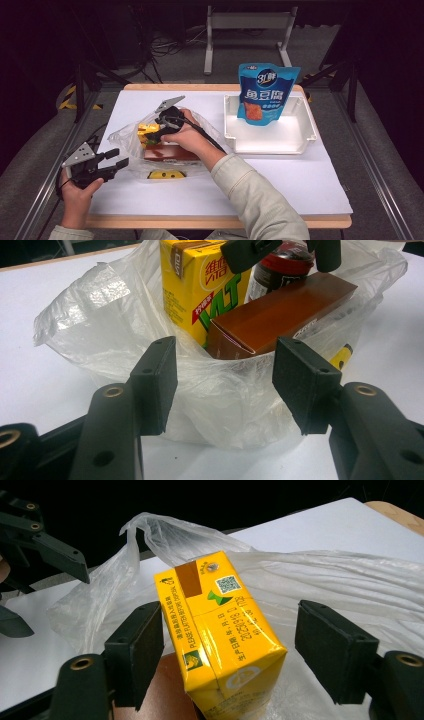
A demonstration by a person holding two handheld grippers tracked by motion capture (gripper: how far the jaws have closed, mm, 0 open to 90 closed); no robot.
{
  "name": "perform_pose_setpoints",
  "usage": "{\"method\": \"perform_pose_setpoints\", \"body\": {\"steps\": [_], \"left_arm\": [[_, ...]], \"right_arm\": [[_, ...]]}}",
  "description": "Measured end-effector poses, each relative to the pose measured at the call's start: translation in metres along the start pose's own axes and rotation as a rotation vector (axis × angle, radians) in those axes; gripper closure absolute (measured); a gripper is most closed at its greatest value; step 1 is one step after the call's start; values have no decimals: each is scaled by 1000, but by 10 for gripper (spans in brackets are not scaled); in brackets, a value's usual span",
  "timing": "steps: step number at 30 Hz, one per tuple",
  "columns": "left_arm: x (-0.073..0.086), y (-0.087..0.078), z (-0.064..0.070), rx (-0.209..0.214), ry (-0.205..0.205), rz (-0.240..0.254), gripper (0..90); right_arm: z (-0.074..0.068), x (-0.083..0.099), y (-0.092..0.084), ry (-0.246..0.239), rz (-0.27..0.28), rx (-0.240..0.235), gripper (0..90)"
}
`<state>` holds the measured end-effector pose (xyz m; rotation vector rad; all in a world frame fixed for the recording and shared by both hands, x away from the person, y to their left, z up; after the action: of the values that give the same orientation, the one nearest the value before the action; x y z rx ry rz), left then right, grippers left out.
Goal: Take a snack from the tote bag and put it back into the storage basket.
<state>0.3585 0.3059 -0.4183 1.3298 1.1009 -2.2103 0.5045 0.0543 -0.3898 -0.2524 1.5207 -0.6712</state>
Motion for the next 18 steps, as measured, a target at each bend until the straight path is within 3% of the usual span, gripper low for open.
{"method": "perform_pose_setpoints", "body": {"steps": [18], "left_arm": [[0, 0, 0, 0, 7, -1, 440]], "right_arm": [[-2, 5, 16, -18, -77, -19, 261]]}}
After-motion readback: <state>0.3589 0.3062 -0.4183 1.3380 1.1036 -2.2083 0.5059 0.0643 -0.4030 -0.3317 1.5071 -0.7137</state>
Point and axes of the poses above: each handheld gripper's, and its own axes: y roughly forward along the jaws, x roughly out of its underside, z roughly to its right, the point moved 1 cm from there along y, roughly forward along the jaws, and after that the axes turned 11 degrees about -y, right-handed, at the moved point
